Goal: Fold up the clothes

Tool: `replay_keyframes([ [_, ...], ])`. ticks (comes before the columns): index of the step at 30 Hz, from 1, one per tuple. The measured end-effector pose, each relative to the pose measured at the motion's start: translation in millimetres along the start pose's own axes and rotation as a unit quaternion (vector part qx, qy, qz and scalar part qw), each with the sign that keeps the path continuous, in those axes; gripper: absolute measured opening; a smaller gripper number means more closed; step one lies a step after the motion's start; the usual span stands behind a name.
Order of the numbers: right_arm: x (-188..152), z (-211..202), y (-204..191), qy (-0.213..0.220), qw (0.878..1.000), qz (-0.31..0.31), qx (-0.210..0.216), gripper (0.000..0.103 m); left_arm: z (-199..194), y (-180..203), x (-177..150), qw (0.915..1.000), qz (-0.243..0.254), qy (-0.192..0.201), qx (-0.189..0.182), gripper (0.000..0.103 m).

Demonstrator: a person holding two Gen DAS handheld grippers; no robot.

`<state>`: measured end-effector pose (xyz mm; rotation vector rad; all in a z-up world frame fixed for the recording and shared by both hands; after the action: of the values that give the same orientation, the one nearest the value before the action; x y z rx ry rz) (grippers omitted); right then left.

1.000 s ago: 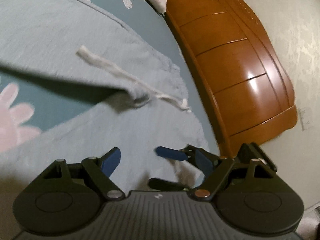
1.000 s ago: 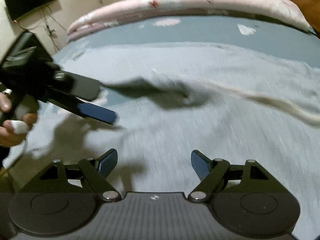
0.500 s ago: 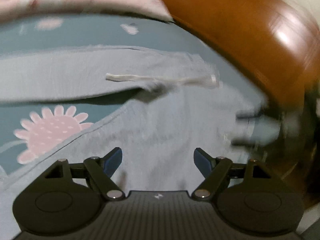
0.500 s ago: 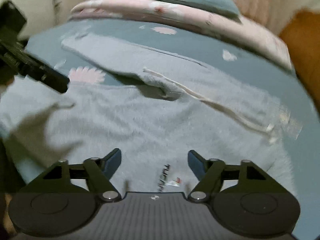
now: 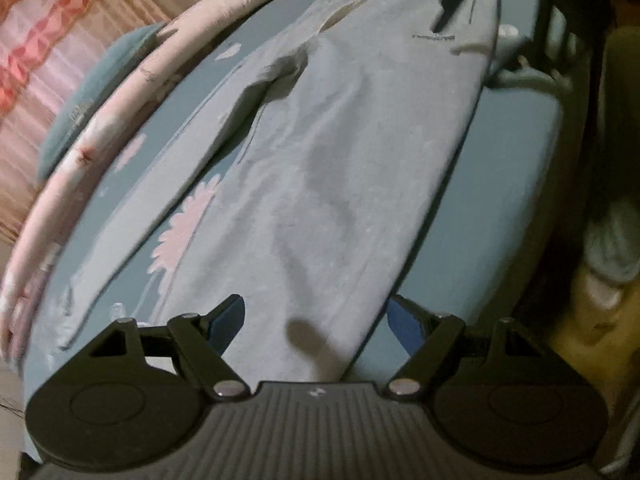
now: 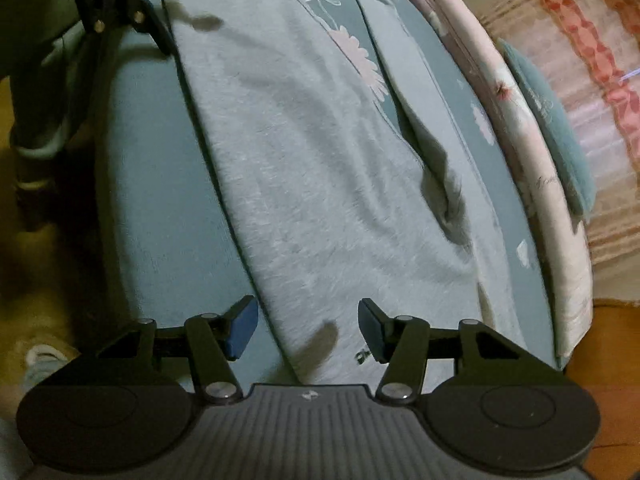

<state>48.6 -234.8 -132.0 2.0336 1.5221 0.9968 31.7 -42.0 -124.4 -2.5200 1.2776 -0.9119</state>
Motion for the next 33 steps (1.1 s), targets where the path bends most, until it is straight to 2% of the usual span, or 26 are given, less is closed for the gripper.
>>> replay_keyframes([
  [2,1.0,0.1,-5.7,0.004,1.000,-0.023,-0.010,0.056,-0.9,-2.0,-3.3,1.0000,-0.001,-0.006,-0.003,0.077],
  [4,2.1,0.3,-11.4,0.008,0.999,-0.045,-0.021,0.037,-1.3,-2.2,-5.1,0.9999,0.005,-0.013,-0.006,0.066],
  [5,2.6,0.3,-14.3,0.010,0.998,-0.056,-0.026,0.034,-1.5,-2.0,-5.3,0.9998,0.008,-0.017,-0.011,0.063],
  [6,3.2,0.4,-17.2,0.012,0.997,-0.068,-0.031,0.030,-1.4,-1.8,-5.5,0.9996,0.010,-0.020,-0.017,0.051],
  [7,3.7,0.4,-20.0,0.014,0.996,-0.079,-0.036,0.022,-0.1,-1.7,-6.1,0.9993,0.011,-0.026,-0.024,0.032],
  [10,5.4,0.4,-28.1,0.020,0.992,-0.110,-0.050,0.008,4.5,-1.5,-9.1,0.9977,-0.001,-0.046,-0.049,0.002],
  [11,5.5,-0.8,-26.1,0.017,0.994,-0.100,-0.042,0.007,4.4,-1.4,-10.3,0.9970,-0.009,-0.049,-0.059,0.001],
  [16,4.6,-5.6,-17.1,0.008,0.999,-0.053,-0.001,0.008,-9.7,1.2,-18.4,0.9930,-0.029,-0.063,-0.095,0.002],
  [18,6.2,-7.1,-12.6,0.008,0.999,-0.036,0.007,0.013,-18.8,-6.1,-15.8,0.9909,-0.047,-0.054,-0.114,0.012],
  [20,11.8,-13.3,-1.2,0.014,0.999,-0.016,0.025,0.028,-30.6,-20.6,-4.7,0.9889,-0.070,-0.024,-0.129,0.013],
  [21,15.1,-9.7,8.8,0.017,0.999,0.017,0.026,0.037,-36.3,-28.8,1.8,0.9876,-0.083,-0.007,-0.133,0.015],
  [23,21.7,-2.4,29.0,0.024,0.996,0.084,0.027,0.048,-38.1,-48.8,16.1,0.9867,-0.111,0.029,-0.115,0.027],
  [24,25.0,1.3,39.2,0.028,0.992,0.118,0.028,0.055,-31.4,-58.7,21.4,0.9862,-0.125,0.037,-0.102,0.044],
  [25,28.2,4.9,49.5,0.031,0.988,0.151,0.028,0.063,-22.9,-68.5,25.6,0.9847,-0.143,0.043,-0.091,0.048],
  [26,31.5,8.6,59.8,0.035,0.982,0.184,0.029,0.066,-10.0,-78.4,26.9,0.9812,-0.169,0.044,-0.083,0.047],
  [28,37.1,16.9,79.7,0.039,0.967,0.250,0.030,0.068,17.6,-96.0,22.3,0.9692,-0.230,0.034,-0.080,0.046],
  [31,23.5,55.4,87.5,-0.010,0.929,0.370,0.025,0.068,43.6,-109.3,-0.1,0.9463,-0.312,0.008,-0.086,0.044],
  [33,11.4,52.4,77.2,-0.009,0.910,0.414,0.033,0.068,42.7,-107.9,-22.5,0.9347,-0.344,0.003,-0.090,0.049],
])
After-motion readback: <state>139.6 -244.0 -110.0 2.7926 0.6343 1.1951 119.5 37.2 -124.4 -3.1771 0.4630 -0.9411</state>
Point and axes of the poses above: each gripper's, at about its wrist camera, not at the fingertips, and z roughly the way its jaws point, y to its right, x to its top, the point moved 4 cm from there along z, roughly the way its jaws point, and after that the axes turned 9 degrees about -x, right-handed, at the moved point
